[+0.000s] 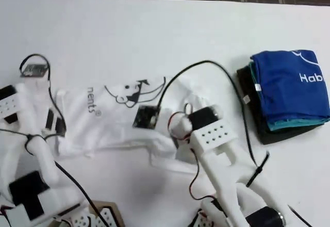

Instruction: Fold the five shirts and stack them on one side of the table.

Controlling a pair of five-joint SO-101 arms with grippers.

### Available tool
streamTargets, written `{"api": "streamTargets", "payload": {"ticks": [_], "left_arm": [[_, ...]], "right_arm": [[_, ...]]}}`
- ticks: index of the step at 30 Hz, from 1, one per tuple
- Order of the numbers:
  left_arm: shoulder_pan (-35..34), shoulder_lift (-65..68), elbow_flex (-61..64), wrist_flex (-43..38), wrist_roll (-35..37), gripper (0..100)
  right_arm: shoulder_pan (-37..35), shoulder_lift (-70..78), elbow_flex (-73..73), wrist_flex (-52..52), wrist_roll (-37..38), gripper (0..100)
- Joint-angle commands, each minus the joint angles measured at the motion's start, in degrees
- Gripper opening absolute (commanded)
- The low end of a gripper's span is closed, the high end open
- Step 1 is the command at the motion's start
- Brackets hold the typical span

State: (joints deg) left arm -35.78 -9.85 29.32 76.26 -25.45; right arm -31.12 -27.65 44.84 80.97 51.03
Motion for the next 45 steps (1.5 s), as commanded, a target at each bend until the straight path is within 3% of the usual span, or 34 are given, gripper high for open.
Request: {"api": "streamTargets", "payload": {"ticks": [1, 6, 14, 20, 26, 34, 45], "left_arm": [[4.57, -3.52, -0.66, -4.13, 4.13, 20], [10.81, -3.43, -0.13, -13.36, 8.35, 20], [13.10, 7.12, 1.27, -23.74, 9.14, 20], [13.01, 18.46, -4.88, -23.91, 12.48, 20], [13.01, 21.63, -7.16, -23.91, 12.84, 20], [13.10, 21.71, -7.08, -24.00, 12.84, 20], [13.10, 21.98, -7.08, -24.18, 12.84, 20]], "right_arm": [[-5.23, -1.80, 1.76, 0.48, 0.44, 30.5], [-13.85, -1.80, 5.01, -1.54, 0.26, 30.5], [-14.81, 4.97, 10.20, -9.10, 0.26, 30.5], [-14.81, 16.13, 9.85, -14.99, 0.26, 30.5], [-14.55, 20.79, 7.56, -18.24, -2.11, 28.9], [-14.55, 20.53, 7.21, -20.44, -4.48, 4.6], [-14.46, 20.35, 7.12, -20.44, -4.48, 4.7]]}}
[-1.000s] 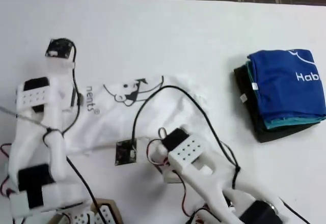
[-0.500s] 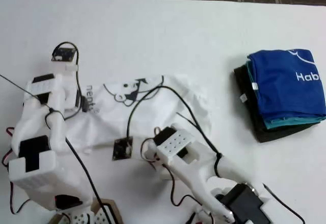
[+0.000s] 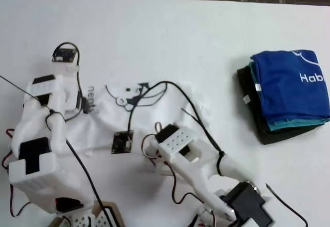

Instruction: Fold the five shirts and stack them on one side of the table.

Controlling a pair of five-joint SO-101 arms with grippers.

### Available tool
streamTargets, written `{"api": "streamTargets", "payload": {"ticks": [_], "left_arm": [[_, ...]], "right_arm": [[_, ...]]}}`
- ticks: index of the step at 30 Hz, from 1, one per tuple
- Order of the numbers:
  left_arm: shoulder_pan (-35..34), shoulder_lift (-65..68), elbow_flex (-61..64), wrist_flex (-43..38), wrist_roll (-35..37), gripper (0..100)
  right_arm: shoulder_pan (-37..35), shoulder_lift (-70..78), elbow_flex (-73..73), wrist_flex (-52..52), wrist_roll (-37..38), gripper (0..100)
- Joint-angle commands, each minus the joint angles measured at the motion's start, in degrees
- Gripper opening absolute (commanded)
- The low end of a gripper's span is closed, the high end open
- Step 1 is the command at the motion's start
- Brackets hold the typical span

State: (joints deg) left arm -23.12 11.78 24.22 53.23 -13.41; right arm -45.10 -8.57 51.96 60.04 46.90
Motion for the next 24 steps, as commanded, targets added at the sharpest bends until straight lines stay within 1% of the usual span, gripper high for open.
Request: {"api": "streamTargets", "payload": {"ticks": [1, 2, 5, 7, 12, 14, 19, 24], "left_arm": [[0.44, 0.35, -1.98, -1.14, 0.79, 20], [0.44, 0.35, -1.98, -1.14, 0.79, 20], [0.44, 0.35, -1.98, -1.14, 0.79, 20], [0.44, 0.35, -1.98, -1.14, 0.79, 20], [0.44, 0.44, -1.98, -1.14, 0.79, 20], [0.44, 0.44, -1.98, -1.14, 0.79, 20], [0.44, 0.44, -1.98, -1.14, 0.79, 20], [0.44, 0.44, -1.98, -1.14, 0.79, 20]], "right_arm": [[-0.48, 1.19, -0.18, 0.92, -0.44, 7.1], [-0.48, 1.10, -0.62, 1.54, -0.97, 10.8], [-0.75, -1.36, -2.37, 4.26, -5.54, 26.0], [-1.19, -4.70, -3.34, 7.16, -5.63, 32.7], [-5.32, -14.64, -3.34, 13.93, -6.07, 31.0], [-7.08, -17.19, -2.29, 14.29, -6.15, 30.2], [-7.60, -16.22, 2.81, 8.66, -6.15, 30.1], [-7.43, -9.80, 5.63, 2.86, -6.15, 30.1]]}}
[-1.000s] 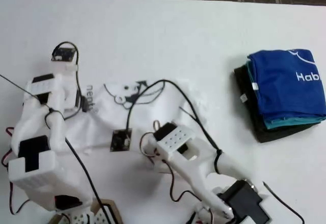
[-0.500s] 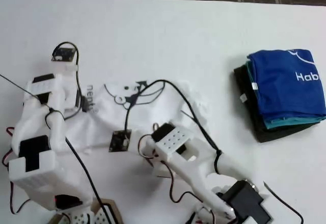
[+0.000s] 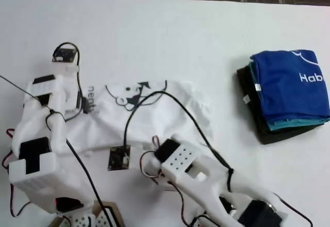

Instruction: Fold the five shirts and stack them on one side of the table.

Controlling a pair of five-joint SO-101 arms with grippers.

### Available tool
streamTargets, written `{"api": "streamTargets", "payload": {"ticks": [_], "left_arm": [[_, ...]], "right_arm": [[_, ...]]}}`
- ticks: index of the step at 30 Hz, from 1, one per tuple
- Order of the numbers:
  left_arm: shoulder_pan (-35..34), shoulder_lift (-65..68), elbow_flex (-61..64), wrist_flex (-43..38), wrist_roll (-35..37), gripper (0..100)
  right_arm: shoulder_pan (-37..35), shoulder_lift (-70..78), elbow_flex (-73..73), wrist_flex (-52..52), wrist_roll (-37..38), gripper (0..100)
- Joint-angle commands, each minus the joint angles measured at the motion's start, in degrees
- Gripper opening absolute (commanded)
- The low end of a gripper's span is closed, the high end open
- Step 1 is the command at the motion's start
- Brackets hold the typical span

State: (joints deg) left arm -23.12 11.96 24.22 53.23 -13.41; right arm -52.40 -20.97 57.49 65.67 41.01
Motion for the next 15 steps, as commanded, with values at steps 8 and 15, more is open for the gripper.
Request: {"api": "streamTargets", "payload": {"ticks": [8, 15], "left_arm": [[0.44, 0.26, -1.98, -1.05, 0.79, 20], [0.35, 0.26, -1.98, -0.97, 0.79, 20]], "right_arm": [[-0.13, 13.58, -3.34, -4.44, -0.26, 27.7], [-0.13, 15.08, -4.57, -4.26, -3.96, 5.2]]}}
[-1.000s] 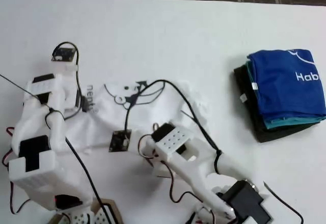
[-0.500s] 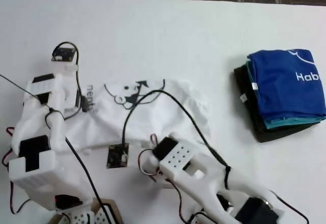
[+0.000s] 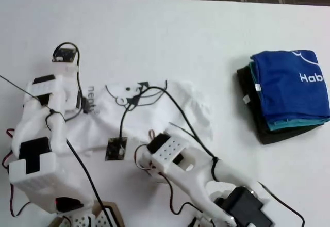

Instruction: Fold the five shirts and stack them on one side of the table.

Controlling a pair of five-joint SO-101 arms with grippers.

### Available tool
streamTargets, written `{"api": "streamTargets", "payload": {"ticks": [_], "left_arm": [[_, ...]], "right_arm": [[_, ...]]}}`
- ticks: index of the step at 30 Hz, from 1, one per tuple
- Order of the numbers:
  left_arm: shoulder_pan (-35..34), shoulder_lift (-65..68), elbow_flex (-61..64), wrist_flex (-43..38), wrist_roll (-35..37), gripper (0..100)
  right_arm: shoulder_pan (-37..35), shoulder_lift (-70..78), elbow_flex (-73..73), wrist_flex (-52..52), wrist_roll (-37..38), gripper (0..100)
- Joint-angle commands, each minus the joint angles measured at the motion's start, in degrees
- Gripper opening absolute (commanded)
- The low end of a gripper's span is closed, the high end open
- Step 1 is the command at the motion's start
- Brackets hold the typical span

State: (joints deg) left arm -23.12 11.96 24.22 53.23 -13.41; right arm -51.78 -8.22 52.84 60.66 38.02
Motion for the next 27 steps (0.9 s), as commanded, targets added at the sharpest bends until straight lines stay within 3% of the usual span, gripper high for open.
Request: {"api": "streamTargets", "payload": {"ticks": [1, 10, 20, 27], "left_arm": [[0.35, 0.26, -1.98, -0.97, 0.79, 20], [0.35, 0.18, -1.98, -0.97, 0.79, 20], [0.35, 0.18, -1.98, -0.97, 0.79, 20], [0.35, 0.26, -1.98, -1.05, 0.79, 20]], "right_arm": [[-0.66, 2.33, 0.09, 0.66, -0.97, 3.3], [1.19, 2.24, -2.64, 1.10, -0.62, 2.3], [12.18, 2.33, -21.98, 18.24, 14.77, 2.3], [18.51, 3.91, -35.34, 19.30, 19.96, 2.3]]}}
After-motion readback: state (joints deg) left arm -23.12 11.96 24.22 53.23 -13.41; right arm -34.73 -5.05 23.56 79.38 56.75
